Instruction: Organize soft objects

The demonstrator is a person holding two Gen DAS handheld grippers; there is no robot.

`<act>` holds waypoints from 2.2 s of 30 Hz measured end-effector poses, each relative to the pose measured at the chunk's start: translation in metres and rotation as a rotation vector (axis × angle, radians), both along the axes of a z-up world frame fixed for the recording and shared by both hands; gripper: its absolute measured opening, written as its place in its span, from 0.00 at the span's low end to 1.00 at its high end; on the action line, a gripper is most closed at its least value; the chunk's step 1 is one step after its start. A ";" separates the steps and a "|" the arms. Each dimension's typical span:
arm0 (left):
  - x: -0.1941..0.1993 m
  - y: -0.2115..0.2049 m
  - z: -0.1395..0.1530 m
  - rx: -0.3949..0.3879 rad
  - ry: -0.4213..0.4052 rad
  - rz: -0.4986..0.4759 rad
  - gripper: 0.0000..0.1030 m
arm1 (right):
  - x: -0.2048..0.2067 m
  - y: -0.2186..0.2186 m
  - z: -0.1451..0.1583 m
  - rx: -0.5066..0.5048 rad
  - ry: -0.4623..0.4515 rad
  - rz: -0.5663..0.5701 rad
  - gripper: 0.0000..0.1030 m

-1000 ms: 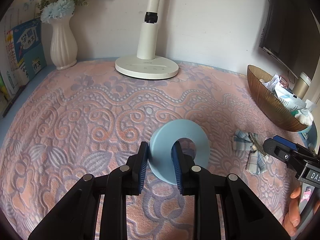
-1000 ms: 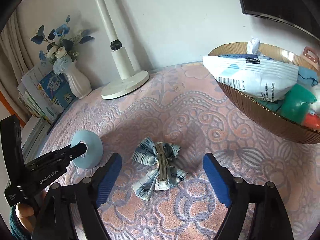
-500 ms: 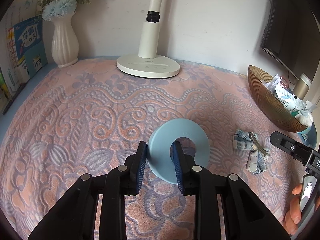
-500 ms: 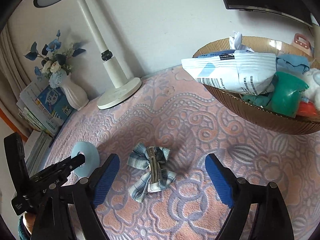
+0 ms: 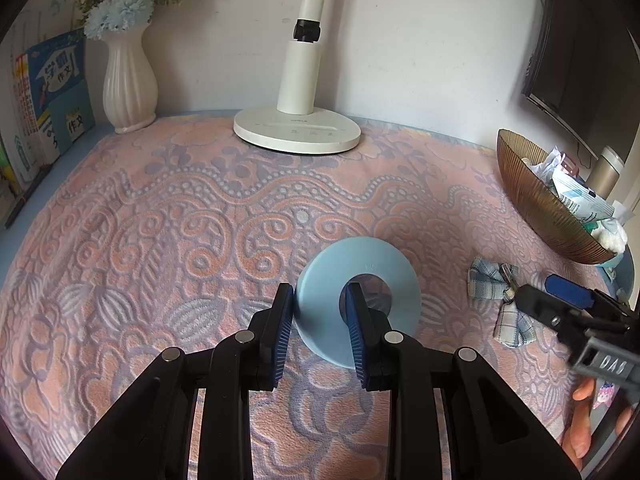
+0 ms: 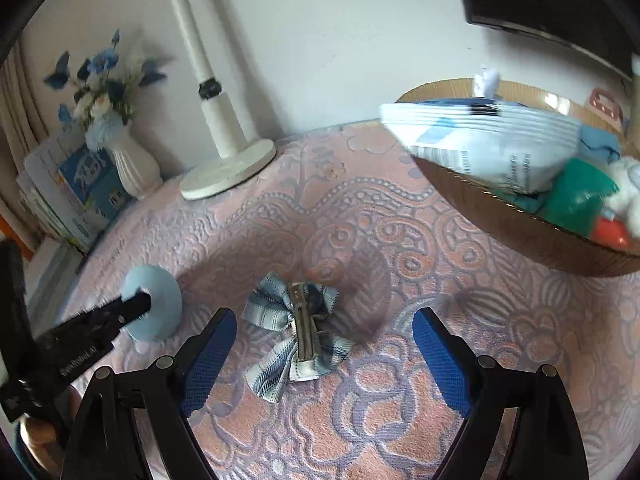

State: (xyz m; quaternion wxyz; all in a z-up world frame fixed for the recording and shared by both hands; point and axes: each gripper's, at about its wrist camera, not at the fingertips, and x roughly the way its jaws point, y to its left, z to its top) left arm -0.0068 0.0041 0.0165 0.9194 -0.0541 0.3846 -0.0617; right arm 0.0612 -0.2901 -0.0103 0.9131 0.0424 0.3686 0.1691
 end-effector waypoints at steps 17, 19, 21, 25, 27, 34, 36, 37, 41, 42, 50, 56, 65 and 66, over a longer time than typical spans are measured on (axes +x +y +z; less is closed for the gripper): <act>0.003 0.003 -0.002 -0.003 0.001 -0.015 0.23 | -0.006 0.036 -0.008 -0.213 -0.020 0.069 0.37; 0.002 0.004 -0.002 -0.008 -0.006 -0.024 0.22 | -0.008 0.040 -0.008 -0.227 -0.030 0.087 0.32; 0.001 0.003 -0.001 -0.008 -0.012 -0.028 0.22 | -0.005 0.036 -0.007 -0.193 -0.018 0.091 0.23; -0.003 0.002 0.001 -0.004 -0.025 -0.028 0.22 | -0.016 0.011 0.008 0.026 -0.071 0.162 0.19; -0.004 0.000 0.000 -0.002 -0.024 -0.026 0.22 | -0.018 -0.003 0.011 0.108 -0.075 0.159 0.19; -0.010 -0.004 0.013 -0.026 -0.004 -0.059 0.20 | -0.037 -0.037 0.020 0.338 -0.015 0.153 0.19; -0.012 -0.011 0.031 -0.078 -0.027 -0.096 0.20 | -0.049 -0.055 0.034 0.417 -0.041 0.151 0.19; -0.013 -0.018 0.044 -0.096 -0.048 -0.116 0.20 | -0.052 -0.064 0.044 0.414 -0.061 0.134 0.19; -0.010 -0.071 0.103 -0.087 -0.148 -0.232 0.20 | -0.057 -0.112 0.101 0.335 -0.187 -0.017 0.20; -0.006 -0.088 0.114 -0.080 -0.165 -0.262 0.20 | -0.057 -0.126 0.116 0.296 -0.223 -0.082 0.20; 0.060 -0.211 0.136 -0.046 -0.145 -0.425 0.20 | 0.009 -0.199 0.156 0.112 -0.179 -0.400 0.20; 0.091 -0.249 0.130 -0.031 -0.150 -0.434 0.31 | 0.068 -0.204 0.157 0.050 -0.125 -0.405 0.38; 0.075 -0.200 0.144 -0.035 -0.173 -0.382 0.38 | 0.035 -0.197 0.148 0.035 -0.152 -0.395 0.58; 0.070 -0.188 0.149 -0.045 -0.176 -0.373 0.43 | 0.027 -0.193 0.147 0.043 -0.153 -0.386 0.59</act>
